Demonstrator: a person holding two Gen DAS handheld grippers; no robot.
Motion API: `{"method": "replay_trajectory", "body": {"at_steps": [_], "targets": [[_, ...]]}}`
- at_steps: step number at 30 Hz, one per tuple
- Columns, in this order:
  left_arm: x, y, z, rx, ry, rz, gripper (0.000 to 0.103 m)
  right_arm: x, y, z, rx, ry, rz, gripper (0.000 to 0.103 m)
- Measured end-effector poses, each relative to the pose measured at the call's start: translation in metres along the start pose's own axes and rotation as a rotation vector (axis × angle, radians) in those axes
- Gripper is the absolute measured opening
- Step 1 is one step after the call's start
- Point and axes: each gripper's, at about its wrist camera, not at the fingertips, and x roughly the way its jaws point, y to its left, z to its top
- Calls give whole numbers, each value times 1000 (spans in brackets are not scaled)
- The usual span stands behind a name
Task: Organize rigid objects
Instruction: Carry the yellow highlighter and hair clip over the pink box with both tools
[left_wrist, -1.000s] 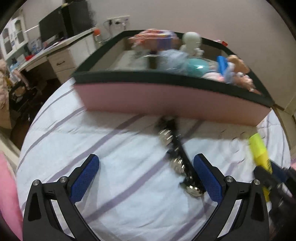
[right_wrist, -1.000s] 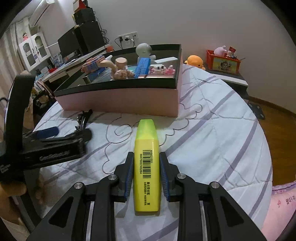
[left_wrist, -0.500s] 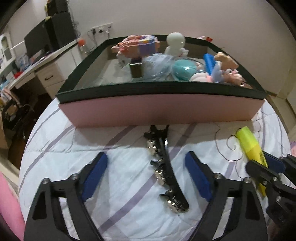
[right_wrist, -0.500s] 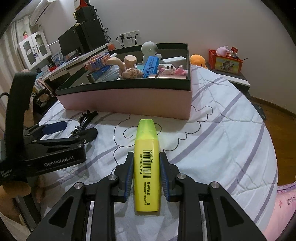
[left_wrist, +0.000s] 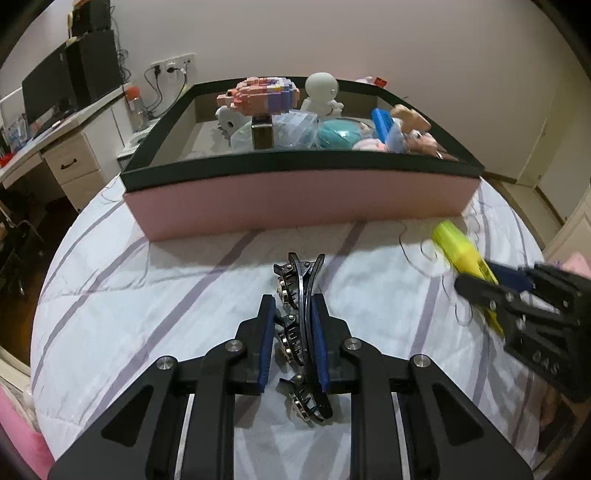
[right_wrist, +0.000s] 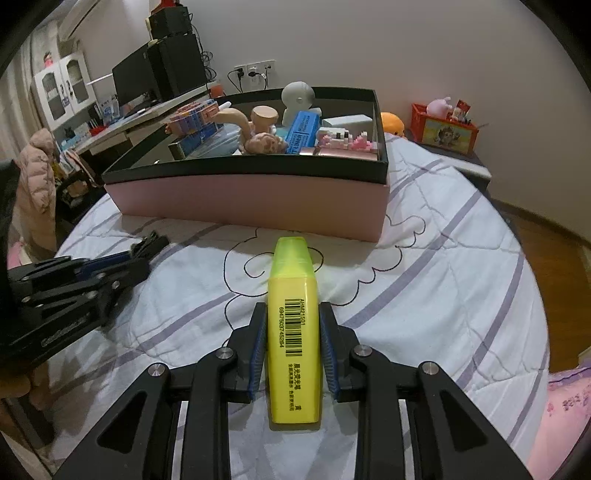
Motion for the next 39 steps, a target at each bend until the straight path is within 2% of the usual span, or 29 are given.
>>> {"method": "replay_trajectory", "body": {"at_steps": [5,9,16,21,25,31,34,37,39], "targets": [[-9,2,-15,22,1,-16,19,-7,14,-6,-28,-14,41,27],[-9,-3,-16,35,-7,8,19,-6,24,-10,-51,-2,14,27],[-8,-2,-16,35,-12,5,19,0,27,-6,-54,6,-14,27],[-20,5,-18,2,-47,-42,19,-21,29,-10,-44,-85,-12,27],[-53,5,-19,-7,-150,-37,19,-48,33,-12,-6,-172,26,27],[-124,7,-16,-21,-362,3,19,-115,61,-7,-44,-382,45,27],[-160,9,-19,-36,-474,45,19,-142,80,-6,-86,-454,30,27],[-185,10,-25,-23,-546,70,19,-160,93,-5,-101,-521,37,27],[-202,9,-28,-19,-591,85,19,-169,102,-6,-118,-533,38,27]]}}
